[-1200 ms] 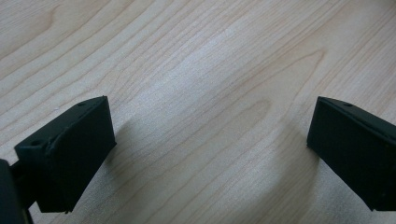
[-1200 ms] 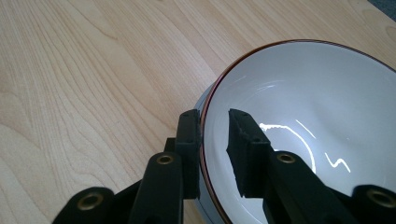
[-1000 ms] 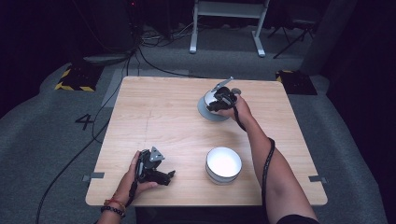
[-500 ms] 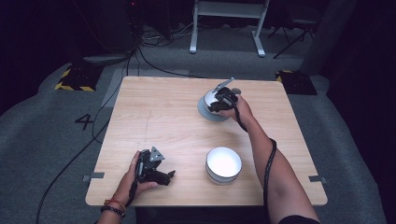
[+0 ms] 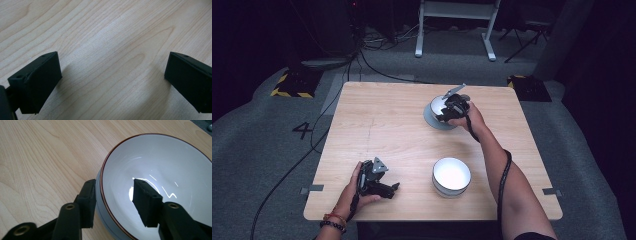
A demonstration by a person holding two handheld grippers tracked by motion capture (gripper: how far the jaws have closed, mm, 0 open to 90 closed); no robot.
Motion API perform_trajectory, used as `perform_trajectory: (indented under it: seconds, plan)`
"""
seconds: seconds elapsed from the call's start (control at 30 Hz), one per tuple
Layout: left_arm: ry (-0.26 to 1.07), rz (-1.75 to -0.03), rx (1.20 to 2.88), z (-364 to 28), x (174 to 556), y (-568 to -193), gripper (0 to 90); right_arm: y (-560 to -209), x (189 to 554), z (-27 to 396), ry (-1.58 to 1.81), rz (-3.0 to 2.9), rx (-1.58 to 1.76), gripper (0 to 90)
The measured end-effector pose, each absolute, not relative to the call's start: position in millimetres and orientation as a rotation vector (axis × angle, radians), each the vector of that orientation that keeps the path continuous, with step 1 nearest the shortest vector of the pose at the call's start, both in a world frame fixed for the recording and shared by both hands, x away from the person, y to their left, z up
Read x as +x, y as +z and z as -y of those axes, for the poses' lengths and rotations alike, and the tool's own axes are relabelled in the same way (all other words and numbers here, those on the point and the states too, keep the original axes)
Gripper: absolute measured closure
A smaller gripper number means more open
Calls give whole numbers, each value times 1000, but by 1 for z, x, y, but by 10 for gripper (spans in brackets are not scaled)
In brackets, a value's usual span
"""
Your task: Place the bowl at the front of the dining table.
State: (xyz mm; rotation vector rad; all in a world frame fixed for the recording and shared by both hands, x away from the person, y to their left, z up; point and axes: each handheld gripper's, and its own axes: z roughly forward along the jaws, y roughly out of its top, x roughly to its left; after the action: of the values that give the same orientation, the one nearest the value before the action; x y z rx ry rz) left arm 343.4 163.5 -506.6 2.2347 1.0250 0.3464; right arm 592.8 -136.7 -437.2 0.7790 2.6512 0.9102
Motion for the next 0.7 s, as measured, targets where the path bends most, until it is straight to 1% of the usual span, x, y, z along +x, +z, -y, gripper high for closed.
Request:
perform_trajectory:
  seconds: [0.13, 0.17, 0.3, 0.53, 0.7]
  plan:
    - [347, -1025, 2235, -164, 343, -507, 10, -437, 592, 138, 896, -2640, 776, 420]
    - [346, -1025, 2235, -164, 343, -507, 10, -437, 592, 138, 892, -2628, 753, 378]
    - [345, -1025, 2234, -163, 343, -507, 10, -438, 590, 137, 874, -2614, 753, 312]
    - [344, -1026, 2235, -163, 343, -507, 10, -439, 586, 137, 881, -2598, 765, 236]
    - [346, -1024, 2236, -164, 344, -507, 10, -437, 583, 138, 870, -2600, 720, 231]
